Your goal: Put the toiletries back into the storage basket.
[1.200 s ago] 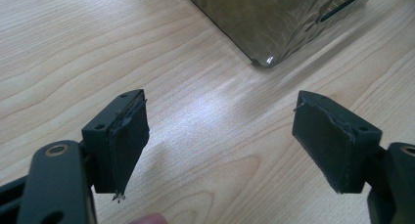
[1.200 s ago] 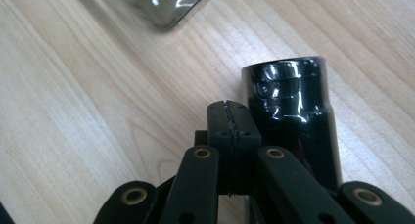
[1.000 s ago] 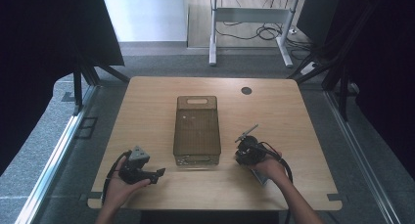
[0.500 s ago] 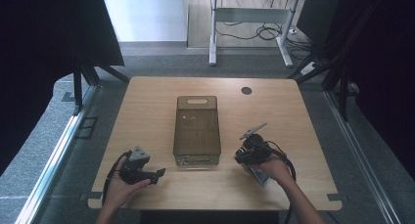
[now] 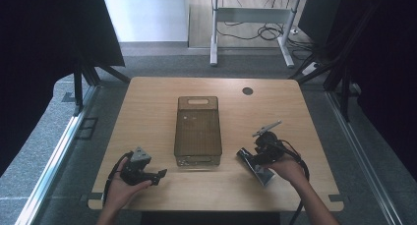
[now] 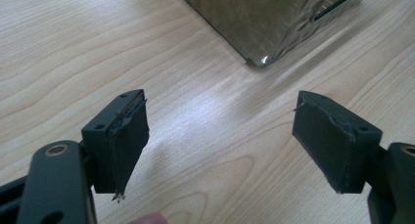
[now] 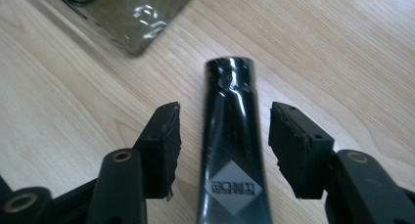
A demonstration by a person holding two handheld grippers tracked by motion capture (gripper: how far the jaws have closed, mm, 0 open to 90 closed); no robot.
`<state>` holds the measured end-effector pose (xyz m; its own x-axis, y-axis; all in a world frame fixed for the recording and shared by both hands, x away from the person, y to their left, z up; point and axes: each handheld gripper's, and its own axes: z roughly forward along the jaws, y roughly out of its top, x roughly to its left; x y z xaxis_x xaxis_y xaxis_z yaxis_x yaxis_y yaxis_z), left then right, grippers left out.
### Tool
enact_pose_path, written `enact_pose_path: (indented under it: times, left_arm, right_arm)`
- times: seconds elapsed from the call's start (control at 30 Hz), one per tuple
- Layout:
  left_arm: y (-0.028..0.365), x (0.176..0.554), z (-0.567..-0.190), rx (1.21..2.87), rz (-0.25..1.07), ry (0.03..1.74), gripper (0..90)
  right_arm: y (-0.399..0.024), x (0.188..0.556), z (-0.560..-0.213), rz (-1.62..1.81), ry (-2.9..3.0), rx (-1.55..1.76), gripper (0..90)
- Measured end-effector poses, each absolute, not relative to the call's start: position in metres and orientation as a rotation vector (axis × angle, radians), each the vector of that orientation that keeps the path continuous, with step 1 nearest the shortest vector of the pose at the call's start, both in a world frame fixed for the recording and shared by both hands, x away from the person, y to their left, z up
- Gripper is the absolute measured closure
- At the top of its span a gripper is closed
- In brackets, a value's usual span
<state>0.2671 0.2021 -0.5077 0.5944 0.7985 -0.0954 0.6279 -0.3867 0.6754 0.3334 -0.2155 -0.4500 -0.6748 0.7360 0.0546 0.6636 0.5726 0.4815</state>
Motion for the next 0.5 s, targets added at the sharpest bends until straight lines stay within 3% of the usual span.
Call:
enact_pose_path:
  times: [0.5]
  left_arm:
    - [0.201,0.268,-0.510,2.147,0.312,1.129,21.6]
  right_arm:
    - [-0.227,0.334,-0.463,0.611,2.655,1.258,43.3]
